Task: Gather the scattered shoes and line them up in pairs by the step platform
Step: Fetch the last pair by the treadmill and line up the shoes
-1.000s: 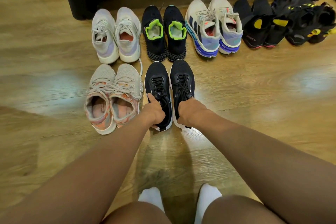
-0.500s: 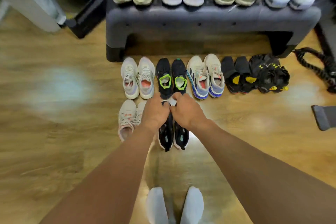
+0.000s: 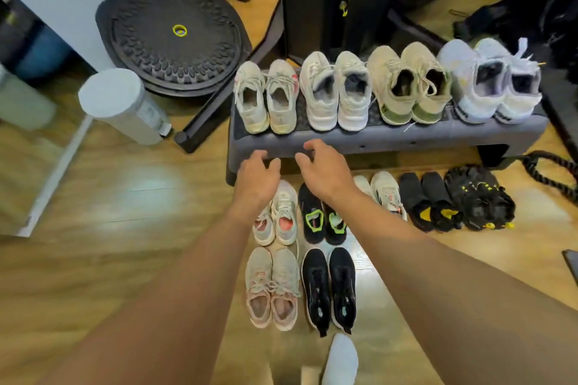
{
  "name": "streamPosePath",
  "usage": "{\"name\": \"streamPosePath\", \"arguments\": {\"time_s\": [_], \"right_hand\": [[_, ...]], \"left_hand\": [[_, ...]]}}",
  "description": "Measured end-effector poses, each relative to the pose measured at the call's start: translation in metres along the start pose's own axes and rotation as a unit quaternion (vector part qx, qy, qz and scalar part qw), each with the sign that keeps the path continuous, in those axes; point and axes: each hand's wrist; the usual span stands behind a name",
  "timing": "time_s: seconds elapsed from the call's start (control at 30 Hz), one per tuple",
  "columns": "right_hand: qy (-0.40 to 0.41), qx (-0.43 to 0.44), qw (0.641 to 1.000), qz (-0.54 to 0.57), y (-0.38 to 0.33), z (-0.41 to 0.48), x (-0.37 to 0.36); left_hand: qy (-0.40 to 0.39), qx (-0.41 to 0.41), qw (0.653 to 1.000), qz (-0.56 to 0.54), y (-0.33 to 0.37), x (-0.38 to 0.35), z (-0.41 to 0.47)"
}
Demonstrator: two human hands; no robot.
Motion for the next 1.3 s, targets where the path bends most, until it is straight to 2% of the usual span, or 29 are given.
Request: {"name": "streamPosePath", "arguments": {"time_s": [0.17,0.33,0.57,0.73,0.9,1.3], "right_hand": [[-0.023,-0.033,0.999,0.024,-0.039,0.062,-0.015],[-0.034,-0.072,0.997,0.022,-0.081,0.124,-0.036],[0.07,-0.165,0.984,-0.026,-0.116,0.22,-0.077],[0.066,-0.26,0.959,-0.088,-0.119,0.26,-0.1],[0.063,-0.231,0.943,-0.23,-0.11,0.285,-0.096],[0.075,-0.212,0.949,-0.219,-0.104,0.296,-0.086]], "left_hand": [[0.035,0.023,0.999,-0.017,0.002,0.012,0.068],[0.03,0.081,0.995,-0.051,-0.002,0.021,0.153],[0.011,0.194,0.972,-0.133,-0.04,0.022,0.269],[-0.064,0.101,0.993,0.007,-0.06,0.011,0.297],[-0.071,0.037,0.994,0.078,-0.069,0.01,0.303],[-0.079,-0.005,0.983,0.163,-0.07,0.011,0.308]]}}
Point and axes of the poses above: each hand's wrist, its own z-axis towards the middle knuckle, its own x-axis out of the back of the hand, y = z × x, and after that the axes turned 11 degrees about -x, right-handed
